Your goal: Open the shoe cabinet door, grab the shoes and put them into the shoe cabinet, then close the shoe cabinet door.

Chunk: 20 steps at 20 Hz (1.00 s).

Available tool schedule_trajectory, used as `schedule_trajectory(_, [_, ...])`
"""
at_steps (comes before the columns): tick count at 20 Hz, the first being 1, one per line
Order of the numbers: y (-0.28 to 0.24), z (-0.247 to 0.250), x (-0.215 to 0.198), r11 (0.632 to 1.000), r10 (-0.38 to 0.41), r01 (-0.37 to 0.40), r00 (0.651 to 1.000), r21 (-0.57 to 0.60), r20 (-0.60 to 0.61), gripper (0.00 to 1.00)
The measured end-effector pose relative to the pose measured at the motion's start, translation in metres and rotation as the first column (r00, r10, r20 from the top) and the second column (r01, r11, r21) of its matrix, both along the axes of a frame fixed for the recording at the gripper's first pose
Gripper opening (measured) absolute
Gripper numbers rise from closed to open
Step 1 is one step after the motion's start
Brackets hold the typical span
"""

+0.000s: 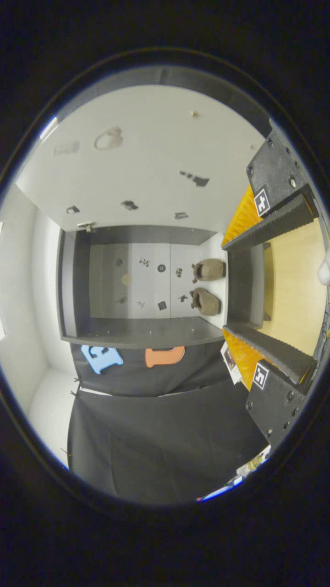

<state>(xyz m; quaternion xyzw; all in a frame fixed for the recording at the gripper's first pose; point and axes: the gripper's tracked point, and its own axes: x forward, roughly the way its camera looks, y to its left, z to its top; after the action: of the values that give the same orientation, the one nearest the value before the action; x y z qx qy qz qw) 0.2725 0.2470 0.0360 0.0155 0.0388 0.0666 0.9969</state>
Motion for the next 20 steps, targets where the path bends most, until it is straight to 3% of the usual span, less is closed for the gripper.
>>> schedule_trajectory(7, [-0.108, 0.012, -0.070, 0.988, -0.154, 0.154, 0.987, 0.021, 0.037, 1.00])
schedule_trajectory(13, [-0.218, 0.012, -0.081, 0.952, -0.304, 0.302, 0.951, 0.050, 0.055, 1.00])
schedule_trajectory(18, [-0.270, 0.019, -0.047, 0.964, -0.264, 0.260, 0.961, 0.064, 0.079, 1.00])
schedule_trajectory(20, [-0.269, 0.018, -0.020, 0.974, -0.226, 0.222, 0.971, 0.051, 0.080, 1.00])
